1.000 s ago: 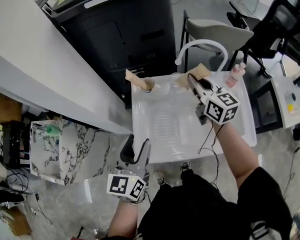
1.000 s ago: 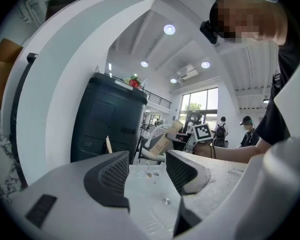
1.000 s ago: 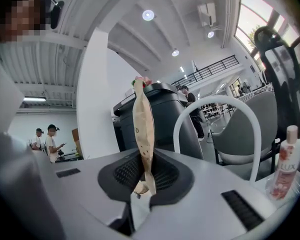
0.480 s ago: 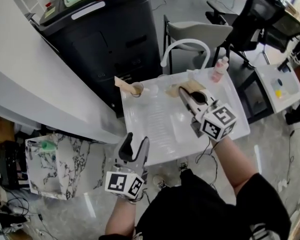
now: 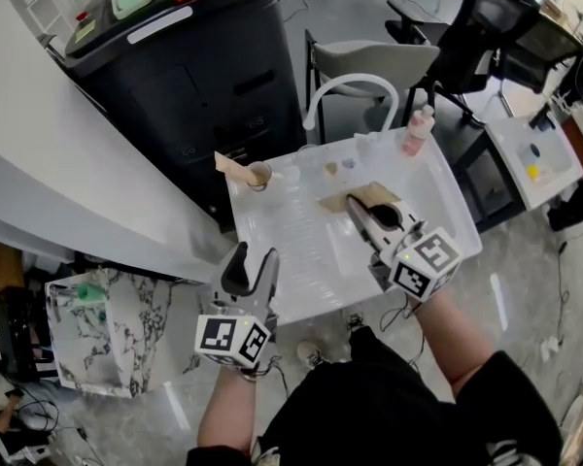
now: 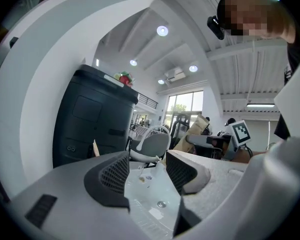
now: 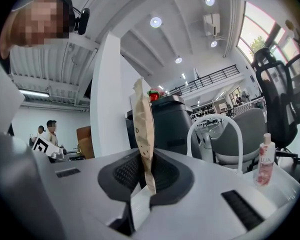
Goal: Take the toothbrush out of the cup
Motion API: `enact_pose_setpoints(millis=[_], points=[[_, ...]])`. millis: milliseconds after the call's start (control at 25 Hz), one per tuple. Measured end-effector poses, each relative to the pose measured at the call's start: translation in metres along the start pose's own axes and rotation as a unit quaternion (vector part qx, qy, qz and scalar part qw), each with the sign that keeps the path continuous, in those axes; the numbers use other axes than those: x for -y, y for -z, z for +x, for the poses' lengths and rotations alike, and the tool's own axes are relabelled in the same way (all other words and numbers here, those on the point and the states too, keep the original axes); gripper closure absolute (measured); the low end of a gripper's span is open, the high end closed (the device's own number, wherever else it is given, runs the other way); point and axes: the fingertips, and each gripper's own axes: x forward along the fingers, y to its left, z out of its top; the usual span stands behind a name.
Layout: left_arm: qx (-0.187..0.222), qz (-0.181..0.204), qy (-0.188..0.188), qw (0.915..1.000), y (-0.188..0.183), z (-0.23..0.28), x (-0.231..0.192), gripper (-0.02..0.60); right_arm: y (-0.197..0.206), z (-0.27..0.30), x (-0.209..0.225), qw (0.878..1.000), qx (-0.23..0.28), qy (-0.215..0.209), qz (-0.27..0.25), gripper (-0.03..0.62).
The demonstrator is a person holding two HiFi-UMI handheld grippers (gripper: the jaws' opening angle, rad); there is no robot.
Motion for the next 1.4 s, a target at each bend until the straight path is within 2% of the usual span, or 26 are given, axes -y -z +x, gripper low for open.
enact_pose_setpoints(millis=[320,640,960,1240,1400], points=[[-0.010,0.003,-0.033,0.9994,0.004,0.032,-0.043,0.367,0.013,0.005,0.008,1.000,-0.011,-0.005,0.012,0.566],[-0.027,-0.014,-0.072,0.9969,0.017,0.077,-0.094,0.367,0.026,0.023,0.026,0.999,-0.023,-0.010,0.030,0.566],[-0.050,-0.066,-0.130,0.9880,0.049,0.130,-0.163,0.367,0.044,0.039,0.050,0.998,-0.045,-0.012,0.045,0.566],[-0.065,-0.107,-0.159,0.9794,0.078,0.169,-0.205,0.367,0.061,0.052,0.070,0.996,-0.068,-0.017,0.055,0.566],[-0.070,-0.113,-0.173,0.9760,0.087,0.186,-0.222,0.367,0.070,0.060,0.079,0.995,-0.078,-0.021,0.062,0.566]])
